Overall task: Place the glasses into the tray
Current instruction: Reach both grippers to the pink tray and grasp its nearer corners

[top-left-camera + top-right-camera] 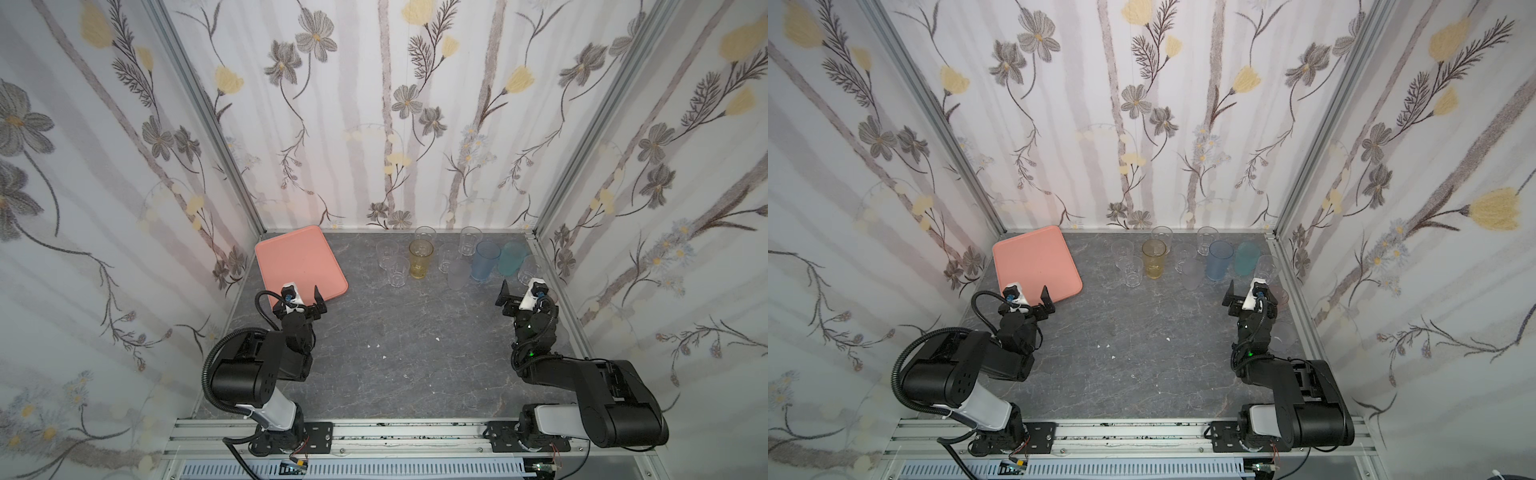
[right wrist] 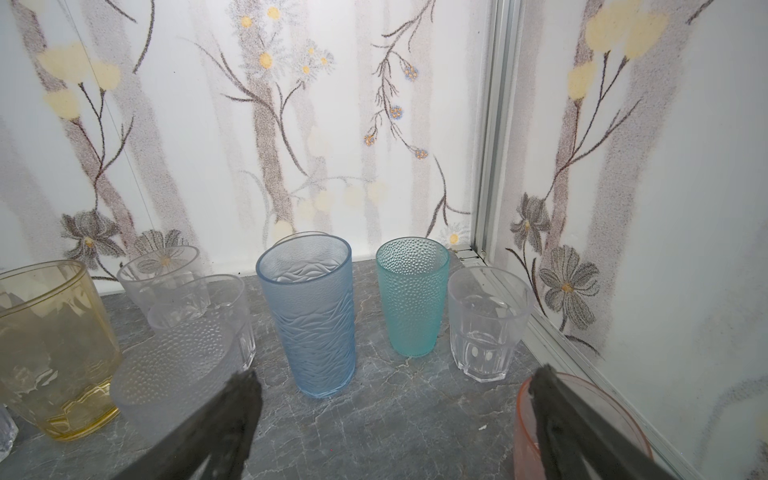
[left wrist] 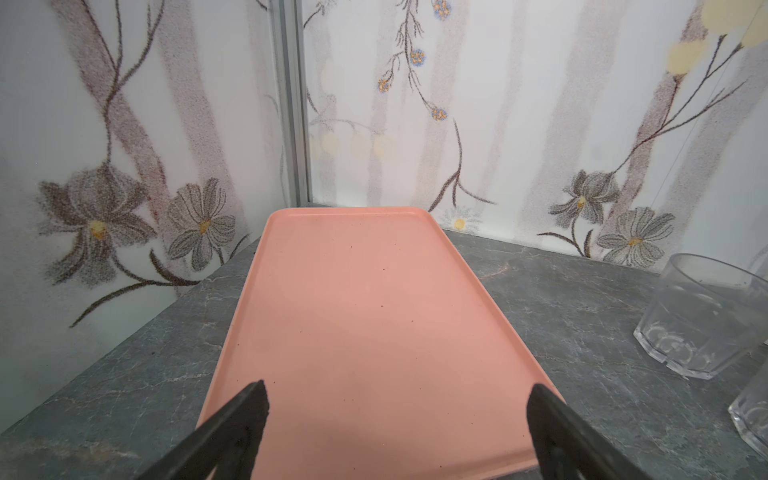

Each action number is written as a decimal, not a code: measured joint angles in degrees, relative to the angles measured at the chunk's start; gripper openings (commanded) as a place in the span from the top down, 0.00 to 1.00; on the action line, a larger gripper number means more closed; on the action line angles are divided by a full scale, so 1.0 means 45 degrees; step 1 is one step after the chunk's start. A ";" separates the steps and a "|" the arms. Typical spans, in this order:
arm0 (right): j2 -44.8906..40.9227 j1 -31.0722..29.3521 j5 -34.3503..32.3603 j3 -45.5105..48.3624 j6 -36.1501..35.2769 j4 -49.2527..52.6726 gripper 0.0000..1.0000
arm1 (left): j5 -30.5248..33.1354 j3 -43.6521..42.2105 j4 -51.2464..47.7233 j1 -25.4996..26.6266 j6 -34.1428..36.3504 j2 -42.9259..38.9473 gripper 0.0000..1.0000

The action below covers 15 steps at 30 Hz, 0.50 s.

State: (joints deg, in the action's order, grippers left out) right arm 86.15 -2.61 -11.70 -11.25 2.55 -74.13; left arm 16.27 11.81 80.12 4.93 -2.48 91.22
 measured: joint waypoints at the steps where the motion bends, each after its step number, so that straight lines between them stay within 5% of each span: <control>1: 0.0000 0.0024 0.0044 -0.0010 0.0005 -0.0010 0.00 | 0.0053 0.0039 -0.0053 -0.0019 -0.0083 0.0005 0.00; 8: -0.0690 -0.0092 0.0175 0.0083 -0.0010 0.0301 0.00 | 0.0680 0.0053 -0.0311 0.0335 -0.0151 -0.0272 0.00; 15: -0.3259 -0.1078 -0.0282 -0.1574 -0.0238 0.3580 0.00 | 0.1088 -0.0170 -0.0155 0.0549 0.0000 -0.0296 0.00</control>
State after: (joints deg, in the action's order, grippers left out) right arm 71.48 -7.46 -12.97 -18.33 1.48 -58.02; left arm 21.17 11.05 79.42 7.40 -2.48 89.89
